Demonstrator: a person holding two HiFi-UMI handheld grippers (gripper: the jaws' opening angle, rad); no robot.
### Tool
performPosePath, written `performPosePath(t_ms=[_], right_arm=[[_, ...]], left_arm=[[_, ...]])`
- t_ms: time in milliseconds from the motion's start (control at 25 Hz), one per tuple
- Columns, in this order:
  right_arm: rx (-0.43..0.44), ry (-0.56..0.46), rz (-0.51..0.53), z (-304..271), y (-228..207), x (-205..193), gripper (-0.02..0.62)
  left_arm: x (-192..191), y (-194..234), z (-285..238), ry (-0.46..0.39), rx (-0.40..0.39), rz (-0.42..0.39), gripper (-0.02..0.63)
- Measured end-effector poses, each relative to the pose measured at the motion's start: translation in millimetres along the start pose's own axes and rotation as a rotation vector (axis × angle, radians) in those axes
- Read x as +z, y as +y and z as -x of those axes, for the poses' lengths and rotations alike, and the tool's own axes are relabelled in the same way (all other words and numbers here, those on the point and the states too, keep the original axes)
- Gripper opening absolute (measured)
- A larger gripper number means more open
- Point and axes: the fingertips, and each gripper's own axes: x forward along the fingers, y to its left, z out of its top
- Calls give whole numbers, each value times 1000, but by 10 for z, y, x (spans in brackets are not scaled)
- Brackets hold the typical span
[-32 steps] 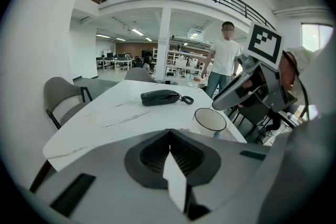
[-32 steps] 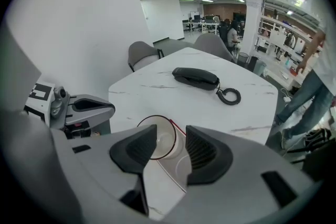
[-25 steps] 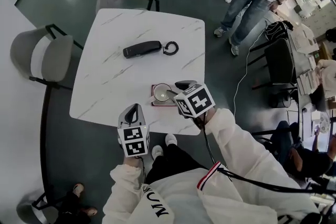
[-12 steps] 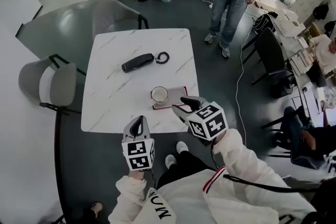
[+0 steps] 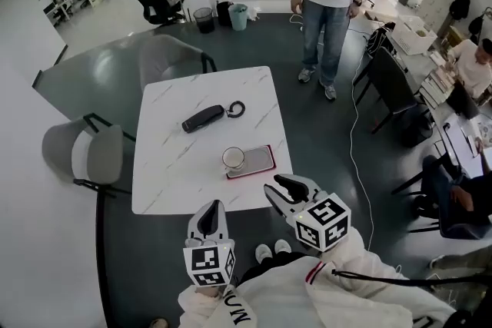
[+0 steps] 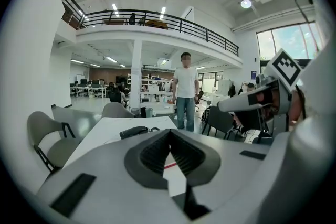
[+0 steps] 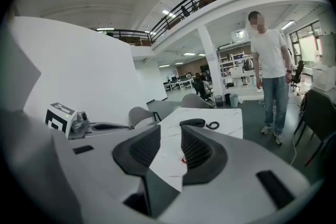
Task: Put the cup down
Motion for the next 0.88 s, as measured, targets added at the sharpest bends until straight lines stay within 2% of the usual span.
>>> performPosePath(t_ms=[80,240,320,600,880], right_arm=[[-15,-29,-5,124,-22,1,98],[-37,-74,-7,266,-87,-20,66],[-46,-86,-17,300,-105,-34,21],[-27,-98,15,363,-104,-35,6],[-20,-102,27,402,-159,-24,5]], left_arm=[[20,-76,80,-7,-3,-2,11],[14,-197,117,-12,-4,-10,11],[36,-242,114,-15,2,-13,11],[171,-382,104,-50,16,-33,11],[158,-519,64,-40,21,-37,11]])
